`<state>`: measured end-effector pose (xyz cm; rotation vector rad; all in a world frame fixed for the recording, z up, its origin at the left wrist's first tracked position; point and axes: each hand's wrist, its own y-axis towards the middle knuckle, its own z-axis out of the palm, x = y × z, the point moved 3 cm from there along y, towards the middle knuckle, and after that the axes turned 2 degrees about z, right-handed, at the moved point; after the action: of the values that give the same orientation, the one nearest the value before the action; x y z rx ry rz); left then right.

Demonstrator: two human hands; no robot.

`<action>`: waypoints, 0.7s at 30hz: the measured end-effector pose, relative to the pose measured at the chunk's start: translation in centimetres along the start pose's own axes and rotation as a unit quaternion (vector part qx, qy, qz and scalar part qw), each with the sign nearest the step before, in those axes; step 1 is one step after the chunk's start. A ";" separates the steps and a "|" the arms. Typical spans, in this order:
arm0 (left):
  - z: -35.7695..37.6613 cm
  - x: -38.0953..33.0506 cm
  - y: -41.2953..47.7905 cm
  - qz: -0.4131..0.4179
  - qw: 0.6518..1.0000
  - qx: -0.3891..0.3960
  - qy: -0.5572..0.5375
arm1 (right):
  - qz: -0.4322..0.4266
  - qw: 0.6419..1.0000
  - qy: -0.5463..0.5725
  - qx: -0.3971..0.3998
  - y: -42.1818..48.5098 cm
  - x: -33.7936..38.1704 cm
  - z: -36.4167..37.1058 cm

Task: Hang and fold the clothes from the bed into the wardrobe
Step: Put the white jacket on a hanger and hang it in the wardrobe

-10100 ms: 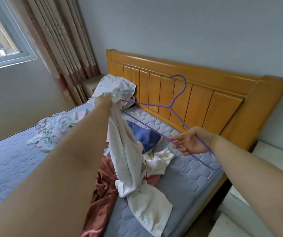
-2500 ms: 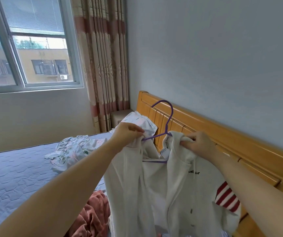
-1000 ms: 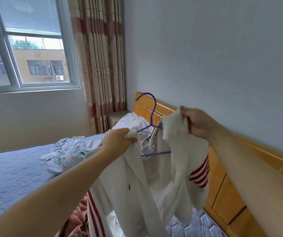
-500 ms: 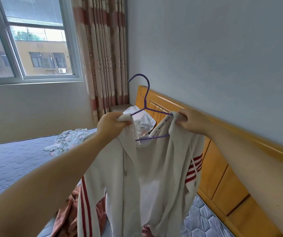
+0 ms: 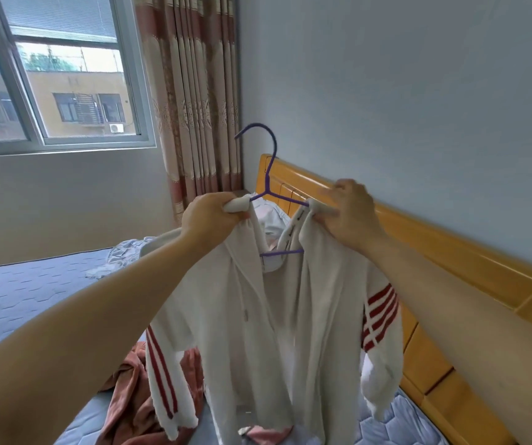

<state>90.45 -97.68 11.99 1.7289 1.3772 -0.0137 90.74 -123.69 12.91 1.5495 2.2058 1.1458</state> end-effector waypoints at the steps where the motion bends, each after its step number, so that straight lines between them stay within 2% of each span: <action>1: 0.3 0.4 -0.3 -0.019 1.000 -0.001 0.007 | 0.061 0.996 0.015 -0.058 -0.4 -1.1 -0.4; 2: 0.6 0.6 -0.6 -0.035 0.999 -0.002 0.011 | 0.136 0.983 0.047 -0.116 -1.2 -2.0 -1.0; 3: 0.8 0.8 -0.8 -0.046 0.999 -0.005 0.009 | 0.206 0.966 0.071 -0.138 -2.1 -3.0 -1.0; 4: 1.0 0.9 -1.0 -0.052 0.999 -0.010 0.003 | 0.270 0.951 0.093 -0.116 -3.0 -3.7 -0.6; 6: 1.2 0.8 -1.2 -0.051 0.998 -0.019 -0.013 | 0.364 0.912 0.188 -0.020 -4.2 -4.4 0.9; 7: 1.2 0.6 -1.3 -0.047 0.999 -0.022 -0.018 | 0.395 0.875 0.279 0.023 -4.4 -4.2 1.5; 9: 1.4 0.1 -1.4 -0.032 0.999 -0.012 -0.011 | 0.420 0.757 0.491 0.096 -3.7 -3.3 1.9; 10: 1.4 -0.1 -1.4 -0.025 1.000 -0.001 0.004 | 0.414 0.724 0.536 0.133 -3.1 -3.0 1.9; 11: 1.5 -0.4 -1.4 -0.019 0.999 0.008 0.024 | 0.417 0.719 0.532 0.163 -2.4 -2.5 1.5; 13: 1.6 -0.7 -1.4 -0.001 0.998 0.020 0.057 | 0.442 0.751 0.469 0.145 -0.7 -2.2 0.2; 15: 2.0 -1.2 -1.5 0.032 0.995 0.037 0.087 | 0.417 0.821 0.375 0.105 1.2 -1.9 -1.1; 17: 2.5 -1.9 -1.8 0.065 0.989 0.057 0.118 | 0.353 0.885 0.276 0.125 3.0 -0.3 -2.1; 19: 3.0 -2.2 -1.9 0.078 0.986 0.075 0.124 | 0.312 0.901 0.271 0.128 4.5 1.5 -2.7; 21: 3.1 -2.2 -1.8 0.071 0.988 0.083 0.111 | 0.291 0.890 0.343 0.071 5.4 3.1 -3.6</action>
<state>89.69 -101.43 10.13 2.0146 1.4418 0.1513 91.23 -121.88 19.86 2.2273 2.2986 2.0076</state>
